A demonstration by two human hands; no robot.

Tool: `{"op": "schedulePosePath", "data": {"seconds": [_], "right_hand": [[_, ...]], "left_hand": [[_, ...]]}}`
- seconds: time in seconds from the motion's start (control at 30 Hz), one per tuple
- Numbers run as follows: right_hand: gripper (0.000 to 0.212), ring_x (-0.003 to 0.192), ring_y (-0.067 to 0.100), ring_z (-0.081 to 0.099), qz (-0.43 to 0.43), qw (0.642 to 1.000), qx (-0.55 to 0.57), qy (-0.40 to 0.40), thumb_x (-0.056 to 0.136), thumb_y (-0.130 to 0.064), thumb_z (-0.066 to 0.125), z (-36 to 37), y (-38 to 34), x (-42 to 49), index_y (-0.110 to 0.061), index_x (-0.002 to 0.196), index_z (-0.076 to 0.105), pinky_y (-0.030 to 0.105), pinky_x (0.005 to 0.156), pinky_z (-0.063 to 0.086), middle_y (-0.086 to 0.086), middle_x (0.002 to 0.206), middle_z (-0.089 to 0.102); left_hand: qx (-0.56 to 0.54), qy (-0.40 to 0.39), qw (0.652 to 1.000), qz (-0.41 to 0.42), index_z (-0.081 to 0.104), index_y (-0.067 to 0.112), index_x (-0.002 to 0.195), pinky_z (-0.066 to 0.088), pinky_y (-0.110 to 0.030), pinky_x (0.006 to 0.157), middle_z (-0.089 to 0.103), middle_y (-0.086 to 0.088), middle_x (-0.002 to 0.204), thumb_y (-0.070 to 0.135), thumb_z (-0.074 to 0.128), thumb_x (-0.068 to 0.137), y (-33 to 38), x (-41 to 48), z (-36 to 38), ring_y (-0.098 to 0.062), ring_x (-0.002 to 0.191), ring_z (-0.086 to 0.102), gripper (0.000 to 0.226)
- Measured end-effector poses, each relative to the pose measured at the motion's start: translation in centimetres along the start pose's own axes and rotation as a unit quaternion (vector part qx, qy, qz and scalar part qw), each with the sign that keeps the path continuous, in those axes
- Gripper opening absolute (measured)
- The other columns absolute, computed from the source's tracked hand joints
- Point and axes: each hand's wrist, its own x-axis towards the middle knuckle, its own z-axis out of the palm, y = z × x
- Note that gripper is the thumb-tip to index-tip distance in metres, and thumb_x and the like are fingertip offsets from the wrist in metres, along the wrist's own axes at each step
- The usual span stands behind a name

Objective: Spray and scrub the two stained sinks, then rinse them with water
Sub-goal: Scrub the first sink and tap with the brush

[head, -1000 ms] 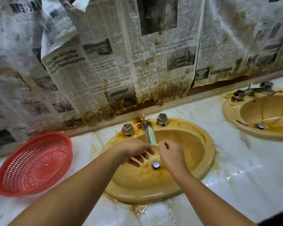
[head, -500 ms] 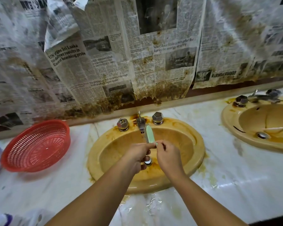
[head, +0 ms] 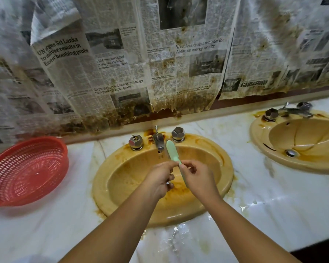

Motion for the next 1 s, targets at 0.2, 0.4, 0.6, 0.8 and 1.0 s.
{"op": "schedulePosePath", "data": {"seconds": [0.2,0.4,0.6,0.8,1.0], "right_hand": [[0.017,0.089,-0.001,0.066,-0.054,0.997,-0.006,-0.053,0.098,-0.026,0.068,-0.5,0.1,2.2,-0.031,0.111,0.077,0.018,0.077,0.054,-0.019,0.099,0.072],[0.023,0.107,-0.002,0.061,-0.146,0.982,-0.088,-0.086,0.099,-0.028,0.066,-2.3,0.5,7.5,-0.025,0.119,0.075,0.019,0.093,0.049,-0.018,0.113,0.070],[0.030,0.128,0.014,0.055,-0.191,0.959,-0.151,-0.146,0.104,-0.026,0.058,-4.9,2.9,16.9,-0.018,0.131,0.070,0.022,0.104,0.036,-0.003,0.131,0.068],[0.041,0.142,0.018,0.044,-0.232,0.902,-0.253,-0.263,0.108,-0.030,0.048,-5.4,7.0,26.0,-0.019,0.147,0.056,0.031,0.116,0.031,-0.001,0.150,0.055],[0.049,0.155,0.016,0.025,-0.284,0.826,-0.339,-0.351,0.110,-0.030,0.040,-3.2,10.7,33.5,-0.019,0.159,0.037,0.028,0.124,0.015,0.000,0.164,0.036]], "left_hand": [[0.120,-0.007,0.989,0.081,0.076,0.020,0.103,0.044,-0.038,0.072,0.066,-0.004,0.098,0.033,0.062,0.096,1.4,0.8,-0.6,-0.020,0.088,0.054,0.020],[0.167,0.029,0.977,0.131,0.070,0.019,0.103,0.045,-0.038,0.075,0.078,0.000,0.097,0.030,0.049,0.104,3.3,2.0,-0.4,-0.022,0.099,0.069,0.024],[0.125,0.093,0.979,0.131,0.065,0.017,0.111,0.060,-0.042,0.077,0.070,-0.009,0.091,0.030,0.048,0.105,4.3,4.2,1.1,-0.021,0.081,0.067,0.022],[0.158,0.197,0.958,0.137,0.067,0.012,0.099,0.046,-0.029,0.050,0.061,-0.005,0.074,0.025,0.047,0.105,5.1,5.5,2.6,-0.016,0.058,0.055,0.025],[0.205,0.270,0.926,0.167,0.073,0.022,0.085,0.038,-0.033,0.054,0.058,0.004,0.059,0.033,0.061,0.100,5.5,6.7,2.0,-0.014,0.054,0.050,0.022]]}}
